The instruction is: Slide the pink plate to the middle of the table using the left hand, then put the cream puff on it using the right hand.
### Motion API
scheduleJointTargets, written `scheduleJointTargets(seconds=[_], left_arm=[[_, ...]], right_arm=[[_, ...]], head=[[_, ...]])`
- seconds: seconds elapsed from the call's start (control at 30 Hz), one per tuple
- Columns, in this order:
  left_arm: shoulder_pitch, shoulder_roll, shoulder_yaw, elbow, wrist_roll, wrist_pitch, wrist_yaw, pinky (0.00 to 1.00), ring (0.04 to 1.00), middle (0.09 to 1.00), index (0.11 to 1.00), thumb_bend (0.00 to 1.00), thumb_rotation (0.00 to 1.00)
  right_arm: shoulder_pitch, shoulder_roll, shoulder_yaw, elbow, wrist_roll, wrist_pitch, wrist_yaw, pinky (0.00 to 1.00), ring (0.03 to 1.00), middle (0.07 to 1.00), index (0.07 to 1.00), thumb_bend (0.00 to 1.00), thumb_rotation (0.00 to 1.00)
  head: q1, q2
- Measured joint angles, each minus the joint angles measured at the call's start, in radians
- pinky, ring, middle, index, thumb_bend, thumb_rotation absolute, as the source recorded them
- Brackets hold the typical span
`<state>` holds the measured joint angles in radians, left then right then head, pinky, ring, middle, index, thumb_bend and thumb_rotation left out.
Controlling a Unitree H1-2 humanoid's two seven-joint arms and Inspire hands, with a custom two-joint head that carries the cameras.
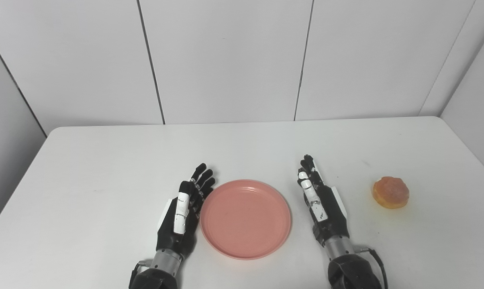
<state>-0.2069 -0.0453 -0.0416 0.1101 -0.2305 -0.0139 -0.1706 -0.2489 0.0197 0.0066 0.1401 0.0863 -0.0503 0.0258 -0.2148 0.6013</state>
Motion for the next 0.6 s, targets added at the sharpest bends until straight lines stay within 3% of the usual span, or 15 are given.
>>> scheduleJointTargets(seconds=[0.13,0.3,0.6], left_arm=[[-0.016,-0.008,0.013,0.029,0.018,-0.026,0.018,0.94,0.940,0.929,0.908,0.71,0.91],[-0.033,-0.022,0.027,0.055,0.048,-0.081,0.055,0.97,0.962,0.956,0.936,0.70,0.97],[-0.045,-0.013,0.026,0.069,0.082,-0.088,0.067,1.00,0.976,0.975,0.957,0.69,1.00]], right_arm=[[0.003,0.000,-0.001,-0.001,0.001,0.000,-0.001,1.00,1.000,1.000,0.997,0.66,0.78],[0.011,-0.003,0.008,-0.011,-0.070,-0.008,-0.027,1.00,1.000,0.998,0.989,0.65,0.83],[0.015,-0.055,0.006,-0.024,-0.232,-0.059,-0.092,0.99,0.995,0.991,0.994,0.70,0.88]], head=[[0.000,0.000],[-0.003,-0.003],[-0.011,-0.005]])
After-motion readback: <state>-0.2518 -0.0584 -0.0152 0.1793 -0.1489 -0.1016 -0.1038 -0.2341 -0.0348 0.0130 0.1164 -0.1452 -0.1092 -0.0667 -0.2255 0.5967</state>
